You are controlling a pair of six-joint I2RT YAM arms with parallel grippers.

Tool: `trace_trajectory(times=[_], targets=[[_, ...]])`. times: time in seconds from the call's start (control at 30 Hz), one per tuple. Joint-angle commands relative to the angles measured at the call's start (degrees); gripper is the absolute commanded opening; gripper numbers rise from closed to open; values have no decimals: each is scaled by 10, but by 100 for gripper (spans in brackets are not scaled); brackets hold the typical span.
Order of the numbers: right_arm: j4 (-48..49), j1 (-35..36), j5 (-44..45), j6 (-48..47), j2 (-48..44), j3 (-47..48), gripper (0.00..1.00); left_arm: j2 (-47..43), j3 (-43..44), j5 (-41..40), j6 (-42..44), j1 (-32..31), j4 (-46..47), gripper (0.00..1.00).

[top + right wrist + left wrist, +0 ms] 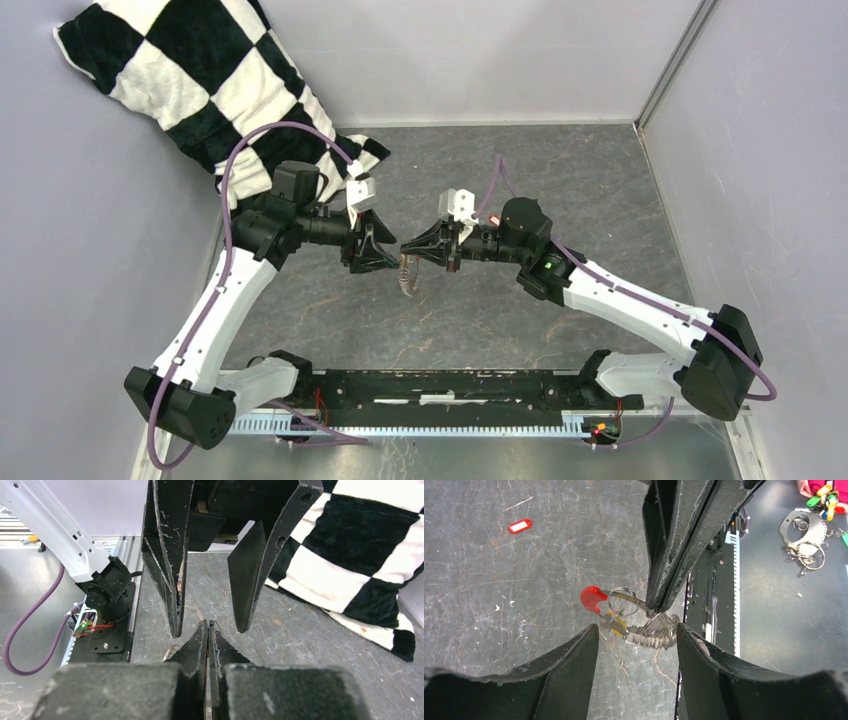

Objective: Put the keys on the keyring

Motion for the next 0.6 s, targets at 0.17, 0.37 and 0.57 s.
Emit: trace_trajectory(times=[0.17,0.37,0.57], targets=[[38,14,23,10,-11,15,0,-9,-5,41,15,-22,3,58],[33,16,40,10,-14,15,1,-11,-2,26,27,-22,3,32],[-6,16,145,10,-8,33,1,-38,-9,8,50,-24,3,20]])
